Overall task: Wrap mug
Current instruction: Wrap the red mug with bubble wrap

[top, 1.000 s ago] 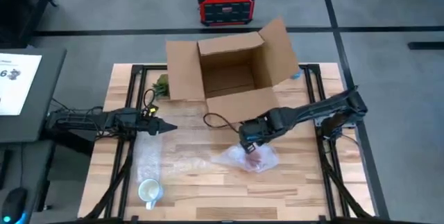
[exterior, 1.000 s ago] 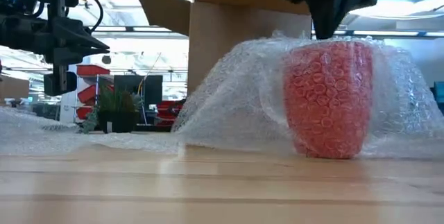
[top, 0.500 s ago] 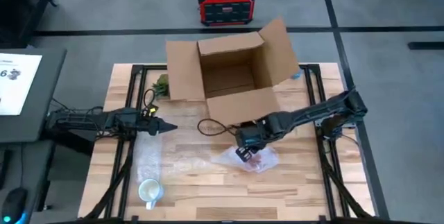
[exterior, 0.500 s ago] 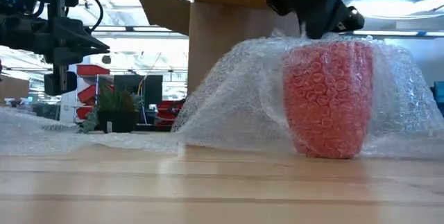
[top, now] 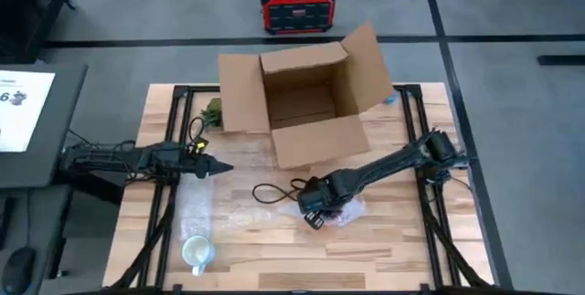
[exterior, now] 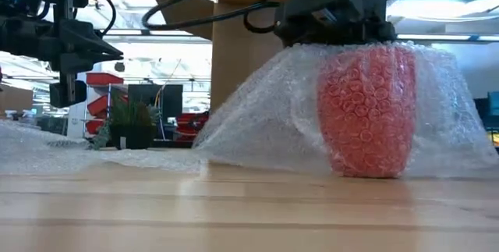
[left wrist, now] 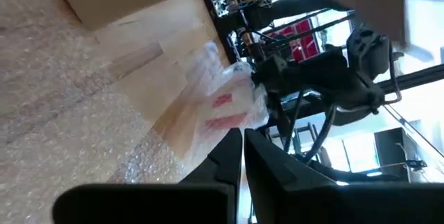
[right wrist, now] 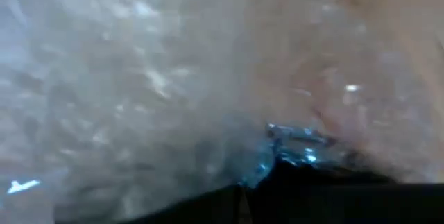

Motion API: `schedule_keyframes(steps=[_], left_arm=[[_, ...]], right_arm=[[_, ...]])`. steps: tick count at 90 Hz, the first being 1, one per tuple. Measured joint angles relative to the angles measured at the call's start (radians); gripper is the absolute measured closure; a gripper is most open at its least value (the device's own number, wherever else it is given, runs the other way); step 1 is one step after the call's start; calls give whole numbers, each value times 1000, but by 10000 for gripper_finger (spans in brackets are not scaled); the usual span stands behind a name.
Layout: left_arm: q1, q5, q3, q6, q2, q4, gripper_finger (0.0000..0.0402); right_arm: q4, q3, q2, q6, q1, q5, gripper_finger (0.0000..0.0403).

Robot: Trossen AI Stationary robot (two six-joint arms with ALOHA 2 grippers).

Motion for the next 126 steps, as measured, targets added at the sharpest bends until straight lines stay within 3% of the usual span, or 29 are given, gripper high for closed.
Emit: schedule_keyframes(steps=[22, 47, 72, 95, 109, 126], left_arm=[[0, 0, 0, 1, 0, 0, 402], [0, 0, 0, 2, 0, 0, 402], [0, 0, 0, 2, 0, 0, 402], [0, 0, 0, 0, 0, 0, 402], [0, 0, 0, -6, 0, 2, 402], [0, 0, 0, -6, 0, 1, 402]], right_arm=[[-203, 172, -107, -19, -10, -5, 403], [-53, 197, -177, -1, -28, 19, 403], [19, 73, -96, -17, -38, -101, 403], [204, -81, -95, 47, -10, -112, 403], [155, -111, -71, 69, -8, -114, 403], [156, -100, -132, 71, -15, -103, 403]])
